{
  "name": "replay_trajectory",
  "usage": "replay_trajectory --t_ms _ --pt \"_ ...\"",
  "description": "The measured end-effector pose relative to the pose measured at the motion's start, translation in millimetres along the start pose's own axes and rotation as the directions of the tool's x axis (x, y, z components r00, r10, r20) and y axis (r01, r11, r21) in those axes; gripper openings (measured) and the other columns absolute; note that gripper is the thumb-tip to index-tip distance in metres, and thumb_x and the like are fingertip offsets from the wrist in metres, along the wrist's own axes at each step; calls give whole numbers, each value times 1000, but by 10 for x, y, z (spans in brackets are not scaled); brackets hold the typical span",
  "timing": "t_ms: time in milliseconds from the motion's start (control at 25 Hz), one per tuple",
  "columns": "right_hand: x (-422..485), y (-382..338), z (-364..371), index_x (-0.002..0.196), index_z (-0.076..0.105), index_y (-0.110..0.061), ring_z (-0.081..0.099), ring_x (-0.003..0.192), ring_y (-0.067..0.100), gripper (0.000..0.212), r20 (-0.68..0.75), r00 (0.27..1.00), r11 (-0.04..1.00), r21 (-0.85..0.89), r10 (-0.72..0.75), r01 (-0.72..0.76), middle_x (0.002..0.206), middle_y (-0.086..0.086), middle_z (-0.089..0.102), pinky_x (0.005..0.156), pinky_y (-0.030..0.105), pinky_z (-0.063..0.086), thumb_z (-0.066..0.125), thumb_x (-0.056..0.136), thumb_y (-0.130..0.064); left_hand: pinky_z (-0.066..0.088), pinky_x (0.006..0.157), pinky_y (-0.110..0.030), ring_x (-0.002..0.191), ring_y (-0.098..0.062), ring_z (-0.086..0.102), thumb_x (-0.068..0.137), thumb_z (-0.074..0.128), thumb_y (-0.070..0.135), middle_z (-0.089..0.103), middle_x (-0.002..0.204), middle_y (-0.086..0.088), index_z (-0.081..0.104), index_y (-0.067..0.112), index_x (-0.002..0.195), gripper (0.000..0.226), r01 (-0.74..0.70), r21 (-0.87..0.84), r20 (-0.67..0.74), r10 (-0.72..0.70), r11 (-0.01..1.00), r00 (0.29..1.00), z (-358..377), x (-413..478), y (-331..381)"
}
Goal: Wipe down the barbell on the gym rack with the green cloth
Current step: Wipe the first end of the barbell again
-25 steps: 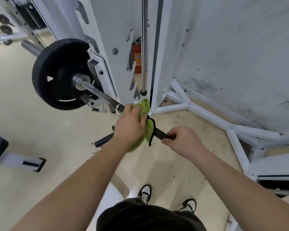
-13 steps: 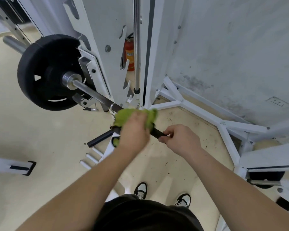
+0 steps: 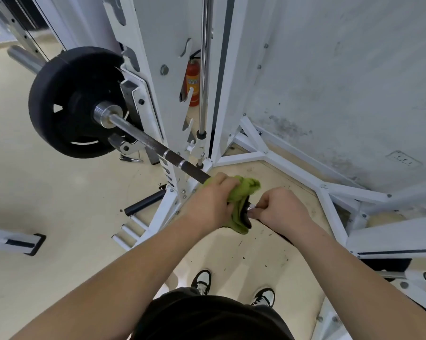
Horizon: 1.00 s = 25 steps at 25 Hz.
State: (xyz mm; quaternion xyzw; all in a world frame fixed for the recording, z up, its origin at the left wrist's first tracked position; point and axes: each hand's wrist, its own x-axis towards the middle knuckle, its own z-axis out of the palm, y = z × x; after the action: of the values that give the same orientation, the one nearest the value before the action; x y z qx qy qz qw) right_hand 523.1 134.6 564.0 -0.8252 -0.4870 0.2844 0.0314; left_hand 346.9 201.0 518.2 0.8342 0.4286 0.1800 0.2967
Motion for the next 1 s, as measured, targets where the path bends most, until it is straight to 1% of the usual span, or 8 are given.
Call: replay_trajectory --t_ms 120,280,360,480,680,760,880,1000 --pt "-20 -30 12 69 67 -21 67 63 24 26 18 1000 999 -37 -2 3 68 0 68 61 34 55 78 79 -42 49 75 -33 100 -27 62 87 64 9 58 121 -6 64 15 123 36 211 -32 -139 -214 977 967 26 6 154" --pt "-14 -43 9 72 69 -18 67 66 25 16 9 999 997 -73 -34 34 68 1 69 61 36 59 74 79 -32 55 84 -42 105 -29 62 83 63 13 61 118 -5 64 18 125 43 -56 -17 55 56 998 997 89 -147 295" --pt "-33 -33 -8 74 69 -19 64 63 23 24 13 999 997 -74 -34 35 70 2 70 58 29 51 73 84 -40 56 84 -44 106 -31 63 87 62 16 58 122 -6 61 21 131 44 76 19 -5 -76 997 997 -99 59 26" --pt "-57 -36 1 80 70 -18 67 69 23 27 7 998 988 -142 -55 56 75 3 71 61 30 51 66 89 -44 52 85 -40 110 -34 61 90 61 12 57 127 -10 60 16 131 41 325 -1 -243 -316 946 917 -143 109 -9" --pt "-56 -18 -44 80 65 -20 65 75 24 17 30 984 959 -220 -175 178 78 -1 66 58 29 49 63 85 -35 54 86 -41 107 -27 61 78 61 8 64 118 -5 67 19 121 45 88 -77 -25 -90 993 996 186 -225 480" --pt "-52 -1 -39 81 64 -20 63 74 23 19 18 979 946 -253 -205 203 76 -2 63 55 27 42 63 88 -38 53 91 -40 108 -28 61 82 60 14 63 118 -4 66 23 124 43 164 -23 -28 -164 986 986 -22 -64 280" --pt "-56 35 -8 83 66 -20 63 72 22 26 -4 981 957 -223 -192 186 74 -3 63 56 28 44 60 93 -44 53 87 -36 104 -32 63 86 58 10 59 119 -7 65 22 124 40 379 61 -208 -360 923 909 -289 175 30" --pt "-93 5 16 81 67 -21 65 71 22 25 -33 988 973 -181 -153 145 74 -3 66 64 31 53 62 91 -44 52 82 -35 103 -31 63 84 60 7 62 117 -8 67 20 118 37 338 14 -212 -328 941 921 -76 114 202"
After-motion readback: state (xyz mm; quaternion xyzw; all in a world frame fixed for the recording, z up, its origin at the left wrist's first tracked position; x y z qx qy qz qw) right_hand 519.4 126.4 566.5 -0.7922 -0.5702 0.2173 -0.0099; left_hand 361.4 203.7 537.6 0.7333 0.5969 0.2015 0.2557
